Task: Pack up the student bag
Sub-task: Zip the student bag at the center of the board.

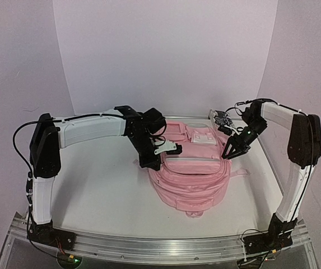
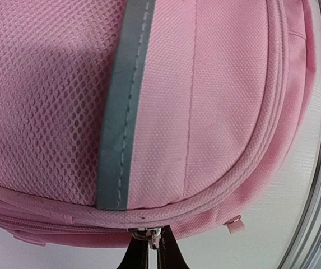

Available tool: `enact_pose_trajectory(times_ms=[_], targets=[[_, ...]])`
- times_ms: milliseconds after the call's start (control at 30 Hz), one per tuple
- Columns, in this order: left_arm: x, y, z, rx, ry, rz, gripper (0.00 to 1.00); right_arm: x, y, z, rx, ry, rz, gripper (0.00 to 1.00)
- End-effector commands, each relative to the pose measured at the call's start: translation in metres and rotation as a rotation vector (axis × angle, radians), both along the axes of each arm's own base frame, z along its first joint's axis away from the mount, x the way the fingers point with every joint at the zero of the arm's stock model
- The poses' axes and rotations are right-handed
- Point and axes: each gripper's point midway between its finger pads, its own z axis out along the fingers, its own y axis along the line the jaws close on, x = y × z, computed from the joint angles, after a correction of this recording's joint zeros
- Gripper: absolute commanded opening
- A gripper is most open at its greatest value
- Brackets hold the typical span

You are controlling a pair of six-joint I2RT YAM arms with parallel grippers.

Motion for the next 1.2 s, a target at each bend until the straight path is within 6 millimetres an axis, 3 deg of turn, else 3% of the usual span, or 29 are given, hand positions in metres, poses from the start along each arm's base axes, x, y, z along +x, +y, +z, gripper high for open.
enact_pose_trajectory(times_ms=[0,133,233,433,567,733,900,1033,1167], targets=[[-0.04,-0.004,0.012,0.001,0.071,-0.019,0.0,-0.032,0.008,-0.002,0.031,0.22,-0.061,0.77],[-0.052,-0.011,0.009,-0.023,0.106,0.006,0.0,-0.038,0.012,-0.009,0.06,0.272,-0.085,0.76],[-0.051,-0.018,0.007,-0.051,0.112,0.039,0.0,-0.041,0.017,-0.012,0.101,0.308,-0.101,0.7],[0.001,-0.021,0.024,-0.158,0.086,0.204,0.0,-0.028,0.033,-0.004,0.205,0.333,-0.14,0.51],[0.01,-0.02,0.027,-0.131,0.106,0.217,0.0,-0.003,0.049,0.003,0.232,0.287,-0.156,0.37],[-0.01,-0.014,0.027,-0.082,0.206,0.285,0.0,0.017,0.067,0.002,0.238,0.234,-0.218,0.26],[-0.039,-0.009,0.034,-0.123,0.28,0.384,0.0,0.017,0.064,-0.011,0.204,0.229,-0.301,0.17],[-0.073,0.003,0.01,-0.041,0.305,0.423,0.0,0.014,0.061,-0.022,0.177,0.226,-0.355,0.01],[-0.078,-0.012,-0.002,-0.01,0.31,0.451,0.0,0.013,0.061,-0.025,0.163,0.221,-0.395,0.0]])
